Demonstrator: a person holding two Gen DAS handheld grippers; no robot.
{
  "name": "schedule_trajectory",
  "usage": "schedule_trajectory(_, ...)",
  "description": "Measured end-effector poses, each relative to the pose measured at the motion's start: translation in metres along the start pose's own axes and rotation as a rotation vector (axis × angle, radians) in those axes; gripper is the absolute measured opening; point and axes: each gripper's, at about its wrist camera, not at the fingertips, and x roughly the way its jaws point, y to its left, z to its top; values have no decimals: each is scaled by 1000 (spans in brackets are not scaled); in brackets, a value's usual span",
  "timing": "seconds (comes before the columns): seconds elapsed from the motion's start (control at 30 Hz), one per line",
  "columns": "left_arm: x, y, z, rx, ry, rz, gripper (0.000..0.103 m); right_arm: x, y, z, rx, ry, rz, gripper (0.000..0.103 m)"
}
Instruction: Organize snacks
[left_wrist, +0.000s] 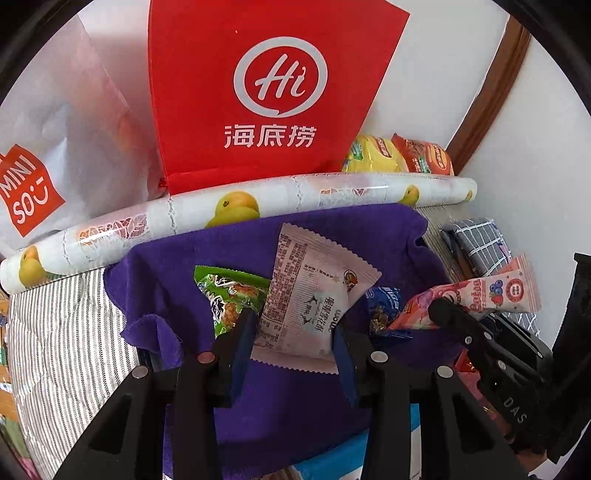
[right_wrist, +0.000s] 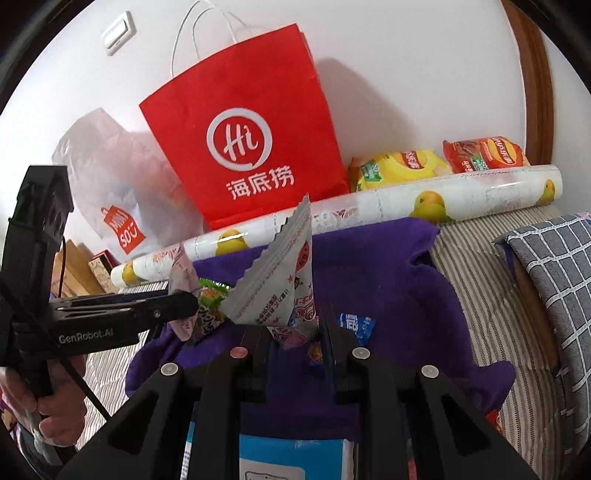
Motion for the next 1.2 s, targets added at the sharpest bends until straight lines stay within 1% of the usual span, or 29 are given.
schedule_trajectory(0.4, 10, -3, 1, 7, 27, 12, 39, 8, 1, -7, -6, 50, 8, 21)
schedule_trajectory(0.73, 14, 2, 1, -8, 47, 10, 39, 17, 0, -10, -1, 96, -16, 22)
schedule_trajectory(1.2, 16, 4, 1, -13, 68, 5, 39, 25, -3, -11, 10, 133, -41, 24)
